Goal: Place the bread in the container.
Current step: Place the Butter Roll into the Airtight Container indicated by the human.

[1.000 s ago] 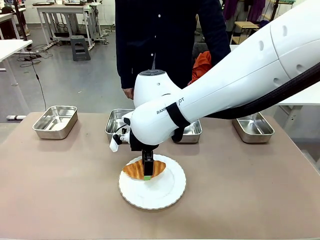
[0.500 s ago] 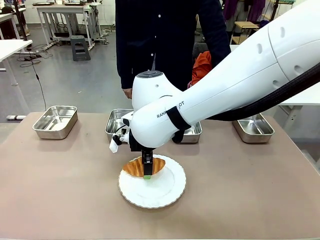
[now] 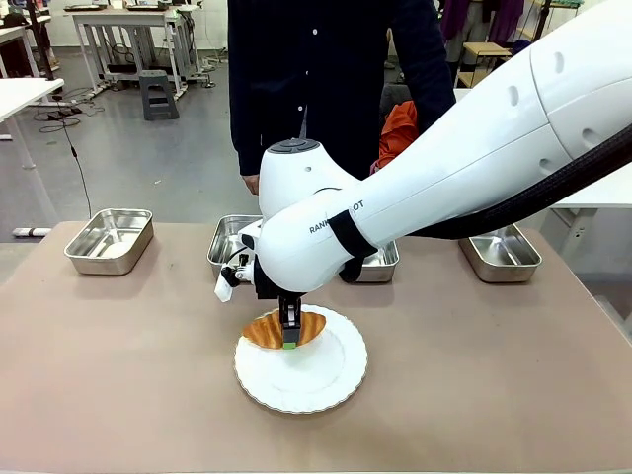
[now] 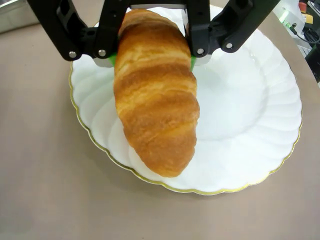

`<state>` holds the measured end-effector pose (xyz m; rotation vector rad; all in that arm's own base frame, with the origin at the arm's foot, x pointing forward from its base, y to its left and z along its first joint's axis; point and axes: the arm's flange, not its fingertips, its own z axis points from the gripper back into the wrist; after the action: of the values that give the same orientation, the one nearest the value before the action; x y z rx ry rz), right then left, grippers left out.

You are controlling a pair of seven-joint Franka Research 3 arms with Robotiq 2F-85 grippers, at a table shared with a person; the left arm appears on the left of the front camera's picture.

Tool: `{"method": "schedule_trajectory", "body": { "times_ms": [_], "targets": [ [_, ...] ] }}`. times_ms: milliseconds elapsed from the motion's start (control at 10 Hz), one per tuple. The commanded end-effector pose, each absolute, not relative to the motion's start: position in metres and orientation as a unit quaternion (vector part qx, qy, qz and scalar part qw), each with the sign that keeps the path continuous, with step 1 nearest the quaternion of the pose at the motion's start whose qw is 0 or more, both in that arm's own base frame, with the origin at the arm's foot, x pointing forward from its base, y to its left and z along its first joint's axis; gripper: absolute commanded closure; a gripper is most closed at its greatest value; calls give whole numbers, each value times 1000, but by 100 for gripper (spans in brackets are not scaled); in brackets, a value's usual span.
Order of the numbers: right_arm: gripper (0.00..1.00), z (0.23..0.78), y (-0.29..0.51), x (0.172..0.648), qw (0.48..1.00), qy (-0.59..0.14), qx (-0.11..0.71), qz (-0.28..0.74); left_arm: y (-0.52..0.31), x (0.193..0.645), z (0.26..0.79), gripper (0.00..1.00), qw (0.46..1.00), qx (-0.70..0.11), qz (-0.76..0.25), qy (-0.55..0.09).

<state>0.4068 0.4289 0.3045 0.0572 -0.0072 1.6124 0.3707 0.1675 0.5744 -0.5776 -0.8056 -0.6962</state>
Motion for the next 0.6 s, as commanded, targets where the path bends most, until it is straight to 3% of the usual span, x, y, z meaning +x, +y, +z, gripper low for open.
{"method": "schedule_trajectory", "body": {
  "times_ms": [0, 100, 500],
  "targets": [
    [41, 304, 428, 408, 692, -5, 25, 721, 169, 369, 574, 0, 819, -271, -333, -381],
    [50, 323, 423, 407, 702, -19, 22, 712, 169, 369, 574, 0, 819, -271, -333, -381],
    [50, 430, 383, 415, 749, -41, 52, 660, 169, 369, 574, 0, 819, -271, -333, -381]
  ]
}}
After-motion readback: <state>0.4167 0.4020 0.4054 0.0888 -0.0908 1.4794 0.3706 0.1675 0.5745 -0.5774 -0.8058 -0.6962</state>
